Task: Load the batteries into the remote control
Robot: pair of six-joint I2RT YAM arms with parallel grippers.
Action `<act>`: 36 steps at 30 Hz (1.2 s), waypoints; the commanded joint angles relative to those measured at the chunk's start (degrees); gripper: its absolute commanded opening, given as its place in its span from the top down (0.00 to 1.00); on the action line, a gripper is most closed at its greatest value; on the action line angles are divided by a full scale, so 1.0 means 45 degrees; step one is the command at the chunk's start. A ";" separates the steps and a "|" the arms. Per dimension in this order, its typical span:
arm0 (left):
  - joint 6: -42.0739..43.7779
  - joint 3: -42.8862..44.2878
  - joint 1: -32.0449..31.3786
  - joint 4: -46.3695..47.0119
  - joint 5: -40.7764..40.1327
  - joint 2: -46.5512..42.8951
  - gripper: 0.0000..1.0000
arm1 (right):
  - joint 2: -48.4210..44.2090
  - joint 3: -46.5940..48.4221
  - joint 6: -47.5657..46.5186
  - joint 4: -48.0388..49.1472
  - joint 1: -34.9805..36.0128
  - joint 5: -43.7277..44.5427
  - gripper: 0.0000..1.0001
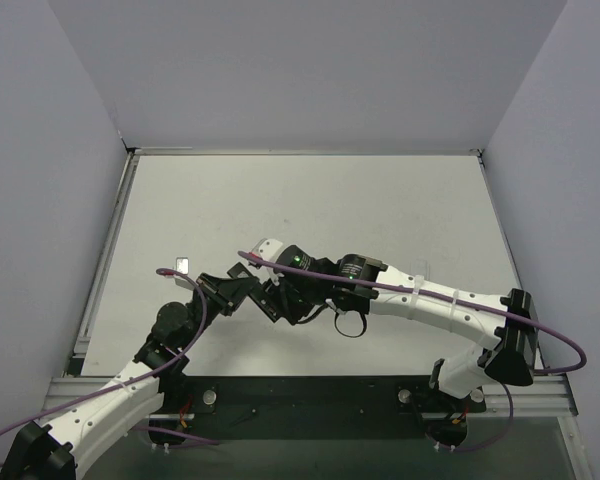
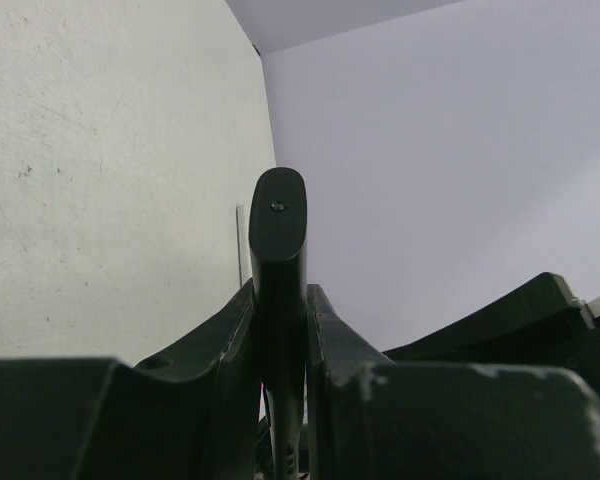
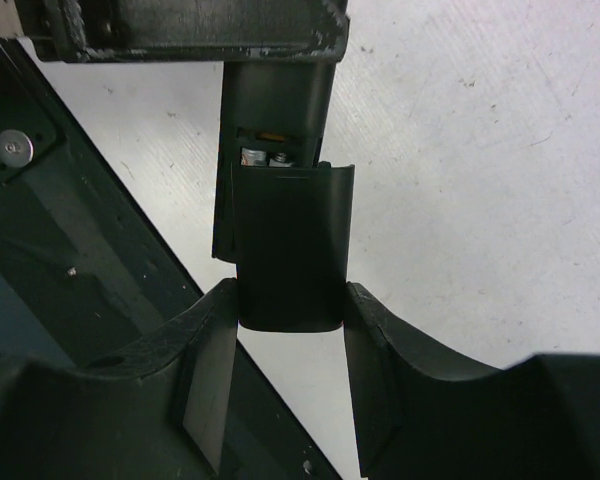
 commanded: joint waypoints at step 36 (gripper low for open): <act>-0.0785 -0.0273 -0.0013 0.1328 -0.0558 -0.0438 1.00 | 0.1683 0.1815 0.0829 -0.1470 0.0653 0.0740 0.68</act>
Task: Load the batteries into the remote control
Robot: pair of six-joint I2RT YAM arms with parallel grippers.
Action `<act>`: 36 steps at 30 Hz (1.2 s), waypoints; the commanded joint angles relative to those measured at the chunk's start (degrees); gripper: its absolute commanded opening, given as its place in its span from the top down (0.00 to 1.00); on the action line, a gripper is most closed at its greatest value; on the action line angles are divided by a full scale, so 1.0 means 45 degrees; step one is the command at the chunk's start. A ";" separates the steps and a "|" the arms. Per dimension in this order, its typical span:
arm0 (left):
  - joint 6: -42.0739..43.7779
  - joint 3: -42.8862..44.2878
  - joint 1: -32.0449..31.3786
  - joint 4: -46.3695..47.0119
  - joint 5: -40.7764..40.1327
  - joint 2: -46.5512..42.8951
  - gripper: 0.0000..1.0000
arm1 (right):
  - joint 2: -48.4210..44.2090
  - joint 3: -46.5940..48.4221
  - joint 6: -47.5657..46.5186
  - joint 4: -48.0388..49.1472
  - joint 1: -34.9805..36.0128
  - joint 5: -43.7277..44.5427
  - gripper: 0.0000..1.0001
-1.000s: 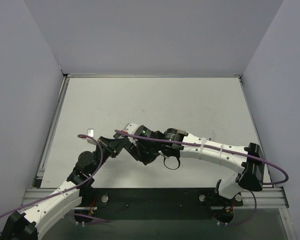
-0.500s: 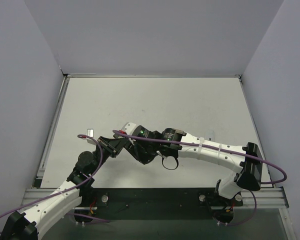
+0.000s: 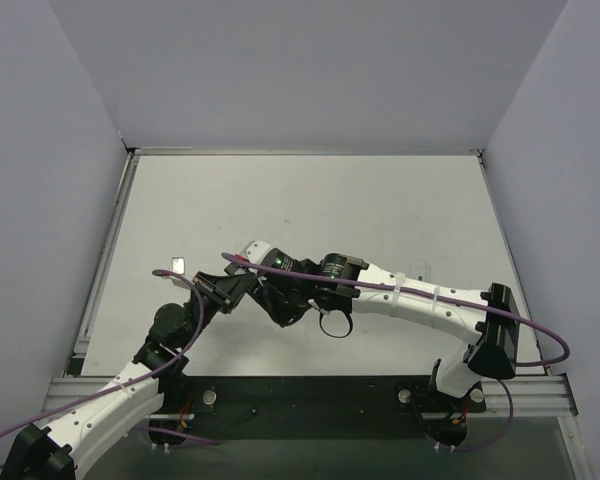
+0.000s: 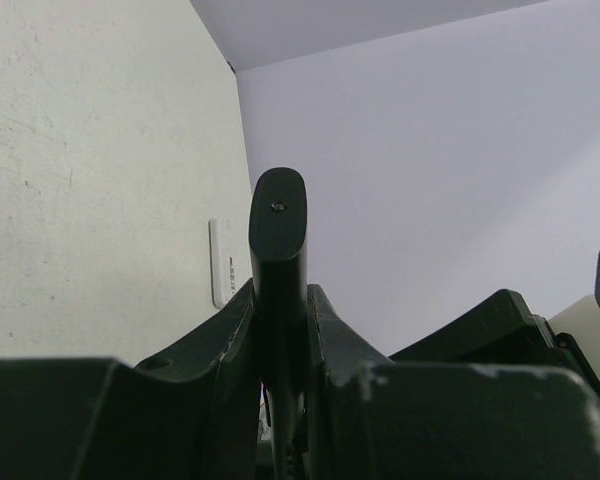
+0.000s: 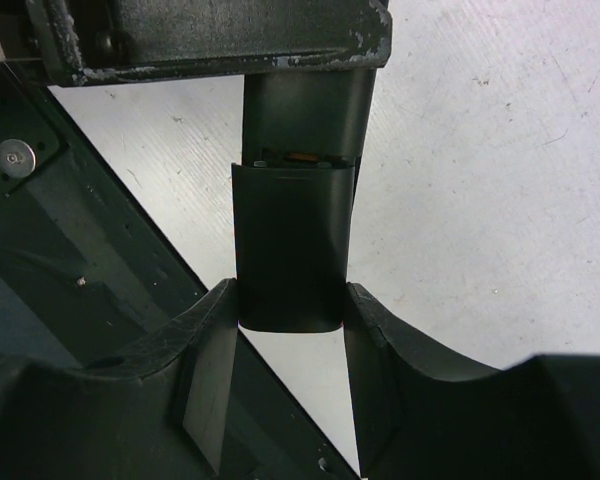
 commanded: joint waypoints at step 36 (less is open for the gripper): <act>-0.0594 -0.0469 -0.0013 0.1100 -0.0287 -0.0444 1.00 | 0.0738 0.1045 0.0071 -0.1074 0.0051 0.0429 0.53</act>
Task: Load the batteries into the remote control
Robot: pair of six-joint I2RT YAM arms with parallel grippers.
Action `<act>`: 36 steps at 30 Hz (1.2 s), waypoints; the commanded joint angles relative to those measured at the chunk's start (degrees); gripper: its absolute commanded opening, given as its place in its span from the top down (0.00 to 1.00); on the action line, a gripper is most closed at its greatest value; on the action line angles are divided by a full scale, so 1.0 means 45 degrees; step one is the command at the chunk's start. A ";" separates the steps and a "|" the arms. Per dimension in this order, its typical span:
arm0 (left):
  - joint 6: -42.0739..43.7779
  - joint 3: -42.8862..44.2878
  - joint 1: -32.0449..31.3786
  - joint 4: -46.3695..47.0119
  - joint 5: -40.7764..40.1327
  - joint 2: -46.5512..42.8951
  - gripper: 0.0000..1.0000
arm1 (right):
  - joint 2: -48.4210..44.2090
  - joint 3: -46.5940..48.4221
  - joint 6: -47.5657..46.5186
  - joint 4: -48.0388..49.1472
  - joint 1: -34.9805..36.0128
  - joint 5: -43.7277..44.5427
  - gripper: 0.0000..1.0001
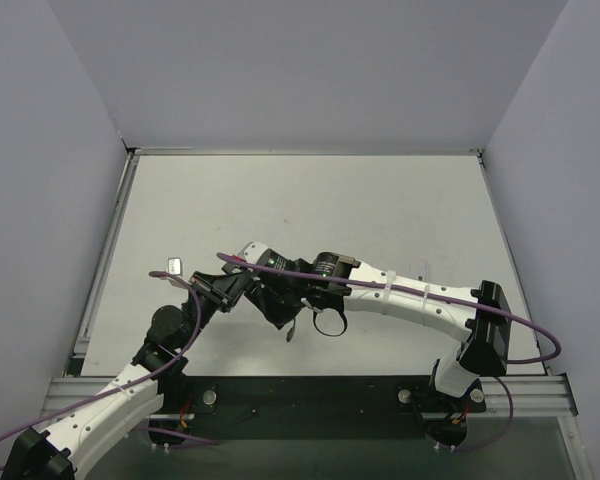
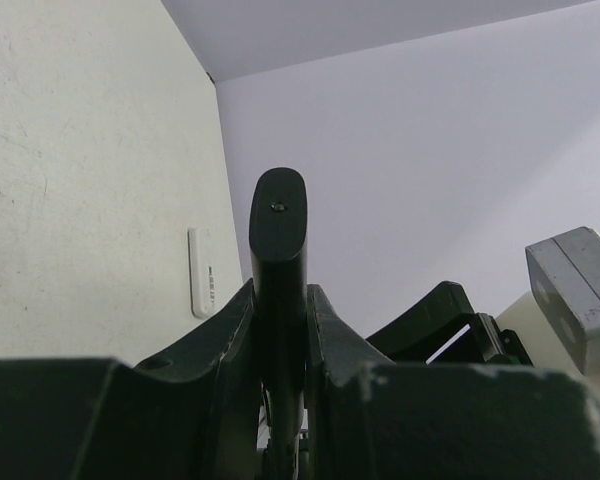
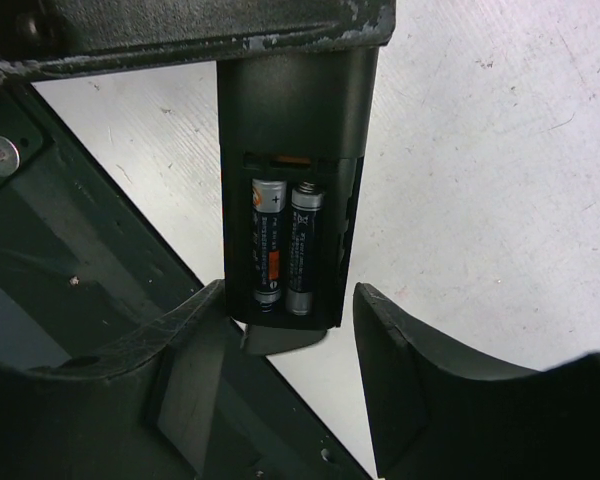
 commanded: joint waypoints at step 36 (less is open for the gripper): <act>0.3060 0.0423 0.0202 -0.5898 -0.1361 -0.4531 1.00 | -0.0641 -0.6315 0.1812 0.0526 -0.0809 -0.1235 0.32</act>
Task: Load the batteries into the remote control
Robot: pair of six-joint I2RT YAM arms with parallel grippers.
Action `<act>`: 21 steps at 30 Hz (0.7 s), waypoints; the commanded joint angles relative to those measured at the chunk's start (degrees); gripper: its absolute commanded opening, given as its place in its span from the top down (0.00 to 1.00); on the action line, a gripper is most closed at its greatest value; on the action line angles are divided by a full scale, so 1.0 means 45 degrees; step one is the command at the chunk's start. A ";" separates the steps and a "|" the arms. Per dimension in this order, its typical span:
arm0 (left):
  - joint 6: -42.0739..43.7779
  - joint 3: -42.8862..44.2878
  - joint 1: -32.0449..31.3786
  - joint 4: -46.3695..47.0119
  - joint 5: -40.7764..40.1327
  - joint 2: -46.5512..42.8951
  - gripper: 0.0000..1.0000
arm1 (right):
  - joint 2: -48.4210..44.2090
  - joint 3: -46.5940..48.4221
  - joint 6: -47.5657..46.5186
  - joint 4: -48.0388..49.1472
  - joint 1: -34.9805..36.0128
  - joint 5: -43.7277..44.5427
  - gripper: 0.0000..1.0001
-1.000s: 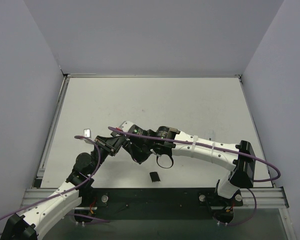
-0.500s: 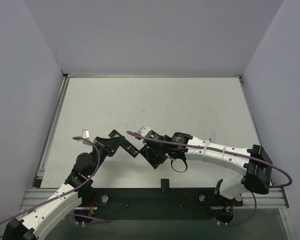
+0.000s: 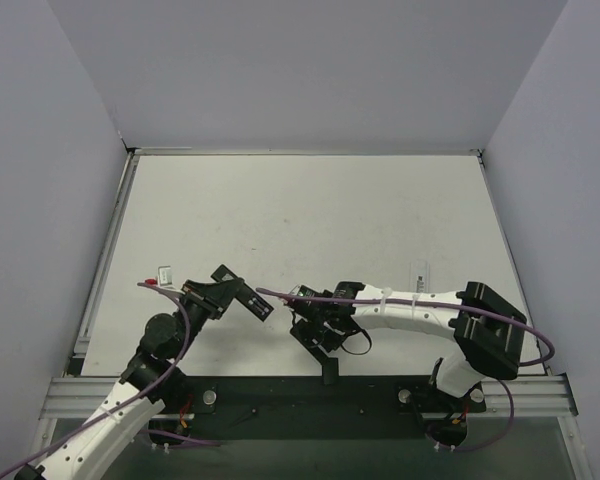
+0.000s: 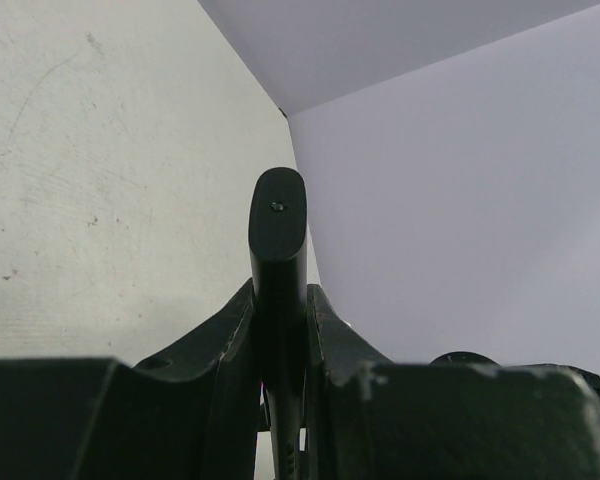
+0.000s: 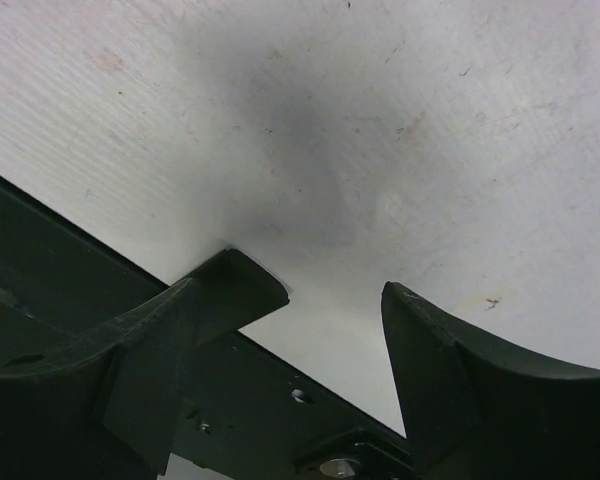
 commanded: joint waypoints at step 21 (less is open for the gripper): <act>0.1678 0.2339 0.0076 -0.5524 -0.1182 -0.3391 1.00 | 0.1936 -0.0326 0.6160 -0.1037 0.1042 0.0092 0.51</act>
